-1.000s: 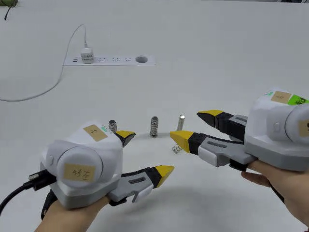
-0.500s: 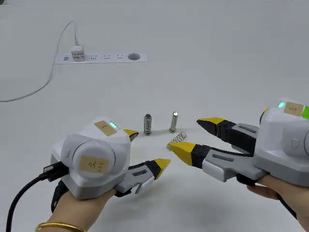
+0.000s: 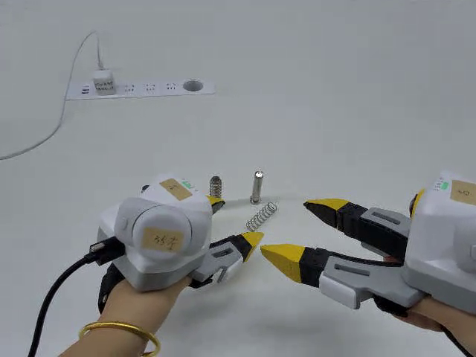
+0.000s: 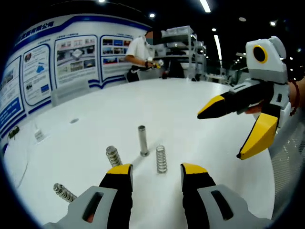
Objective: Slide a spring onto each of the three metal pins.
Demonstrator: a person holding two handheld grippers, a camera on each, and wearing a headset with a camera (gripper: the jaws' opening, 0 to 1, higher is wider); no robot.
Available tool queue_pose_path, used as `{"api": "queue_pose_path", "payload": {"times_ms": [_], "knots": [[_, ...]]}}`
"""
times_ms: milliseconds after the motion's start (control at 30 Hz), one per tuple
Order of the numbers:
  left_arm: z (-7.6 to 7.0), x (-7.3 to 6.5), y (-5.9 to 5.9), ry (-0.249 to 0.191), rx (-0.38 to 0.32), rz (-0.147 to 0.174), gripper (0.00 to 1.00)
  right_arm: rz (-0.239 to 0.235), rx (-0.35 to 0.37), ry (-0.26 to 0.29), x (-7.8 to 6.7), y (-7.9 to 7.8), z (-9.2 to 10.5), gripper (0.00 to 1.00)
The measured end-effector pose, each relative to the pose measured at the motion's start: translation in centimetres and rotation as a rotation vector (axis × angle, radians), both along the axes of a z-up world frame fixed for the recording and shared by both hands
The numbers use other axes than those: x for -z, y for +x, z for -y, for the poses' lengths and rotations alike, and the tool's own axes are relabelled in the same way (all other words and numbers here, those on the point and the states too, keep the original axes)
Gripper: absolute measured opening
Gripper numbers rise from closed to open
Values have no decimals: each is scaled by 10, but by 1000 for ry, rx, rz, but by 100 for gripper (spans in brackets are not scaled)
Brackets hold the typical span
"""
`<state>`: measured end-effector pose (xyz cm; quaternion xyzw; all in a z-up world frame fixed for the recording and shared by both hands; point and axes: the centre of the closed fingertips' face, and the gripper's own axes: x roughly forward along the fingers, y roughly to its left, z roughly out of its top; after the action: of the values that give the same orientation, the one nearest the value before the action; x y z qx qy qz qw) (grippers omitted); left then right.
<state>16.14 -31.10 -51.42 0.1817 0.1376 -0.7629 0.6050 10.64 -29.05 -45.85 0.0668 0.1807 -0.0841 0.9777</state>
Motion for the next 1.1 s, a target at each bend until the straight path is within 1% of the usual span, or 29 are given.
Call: {"api": "queue_pose_path", "payload": {"times_ms": [67,133,233,333,367,433,567,600,633,667,700,767,900,1000,1100], "knots": [[3,3,-1,6,6,1,39,-6,3,-7,0,-2,1,52],[5,6,-3,16,13,-4,38,-3,10,-4,-1,-4,1,52],[7,9,-6,22,25,5,35,0,15,0,-1,-6,2,52],[10,12,-9,25,36,4,33,-14,11,-22,2,-8,2,52],[11,14,-10,29,39,5,32,-15,12,-11,4,-10,2,52],[12,16,-11,35,45,7,30,1,21,10,4,-12,4,52],[14,20,-11,42,50,14,26,-11,22,6,6,-14,5,53],[15,23,-11,59,49,12,24,-10,19,14,6,-15,5,54],[14,25,-11,73,54,20,23,-5,19,19,6,-15,5,55],[15,27,-11,81,60,35,22,-1,20,23,6,-15,6,56],[17,24,-12,63,60,28,21,0,22,30,6,-15,6,56],[17,24,-12,77,71,26,19,2,25,32,5,-15,7,56],[18,25,-14,84,74,23,13,4,32,30,5,-15,8,56],[18,25,-15,90,82,35,12,4,45,35,7,-15,10,56],[18,25,-15,92,83,27,11,7,47,35,6,-15,11,56]]}}
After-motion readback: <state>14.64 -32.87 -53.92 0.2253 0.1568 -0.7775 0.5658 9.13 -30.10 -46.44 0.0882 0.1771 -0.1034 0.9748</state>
